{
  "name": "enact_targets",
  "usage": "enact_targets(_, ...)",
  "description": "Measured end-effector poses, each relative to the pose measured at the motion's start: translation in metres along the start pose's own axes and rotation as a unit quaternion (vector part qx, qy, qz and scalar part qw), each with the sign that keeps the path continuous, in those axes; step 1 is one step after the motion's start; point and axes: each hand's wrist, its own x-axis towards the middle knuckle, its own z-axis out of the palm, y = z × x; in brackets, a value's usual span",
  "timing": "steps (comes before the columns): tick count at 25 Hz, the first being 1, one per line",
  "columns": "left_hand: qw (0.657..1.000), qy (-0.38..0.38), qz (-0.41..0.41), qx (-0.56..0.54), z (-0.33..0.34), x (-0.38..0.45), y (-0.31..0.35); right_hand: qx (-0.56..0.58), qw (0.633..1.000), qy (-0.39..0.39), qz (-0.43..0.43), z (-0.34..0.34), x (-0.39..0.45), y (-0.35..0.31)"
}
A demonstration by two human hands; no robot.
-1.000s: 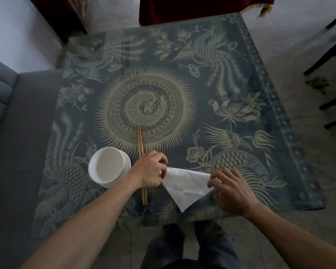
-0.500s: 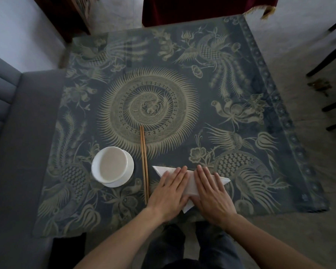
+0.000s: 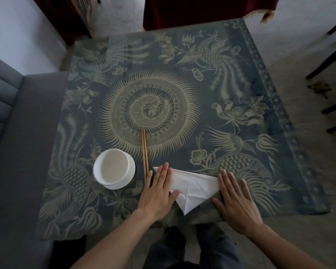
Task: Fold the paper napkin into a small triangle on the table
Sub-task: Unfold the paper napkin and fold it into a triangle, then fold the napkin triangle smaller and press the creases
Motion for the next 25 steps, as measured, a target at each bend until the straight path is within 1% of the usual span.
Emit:
enact_targets(4, 1.000, 0.007, -0.002, 0.010, -0.005, 0.012, -0.003, -0.008, 0.999, -0.002, 0.045, 0.000, -0.001, 0.017)
enact_targets(8, 0.999, 0.010, -0.005, 0.032, -0.007, 0.014, -0.012, -0.028, 0.997, -0.025, 0.061, -0.004, -0.003, 0.031)
enact_targets(11, 0.999, 0.022, -0.015, 0.024, -0.010, 0.014, -0.010, -0.007, 0.996, -0.018, 0.086, -0.011, 0.000, 0.029)
enact_targets(12, 0.999, 0.034, -0.008, 0.019, -0.011, 0.015, -0.006, -0.003, 0.997, -0.006, 0.080, -0.014, 0.003, 0.021)
enact_targets(13, 0.999, 0.043, 0.011, 0.012, -0.012, 0.016, 0.002, -0.002, 0.998, 0.000, 0.056, -0.018, 0.007, 0.009)
enact_targets(16, 0.994, 0.041, 0.100, 0.004, -0.006, 0.020, 0.032, -0.012, 0.998, -0.017, -0.062, -0.017, 0.019, -0.032)
enact_targets(17, 0.993, 0.038, 0.113, 0.009, -0.002, 0.020, 0.039, -0.019, 0.996, -0.026, -0.083, -0.014, 0.021, -0.040)
enact_targets(19, 0.995, 0.021, 0.099, 0.005, 0.002, 0.021, 0.038, -0.013, 0.996, -0.038, -0.079, -0.009, 0.020, -0.035)
enact_targets(25, 0.999, 0.007, 0.021, 0.035, 0.001, 0.014, 0.001, -0.019, 0.999, -0.032, 0.001, -0.004, -0.001, 0.024)
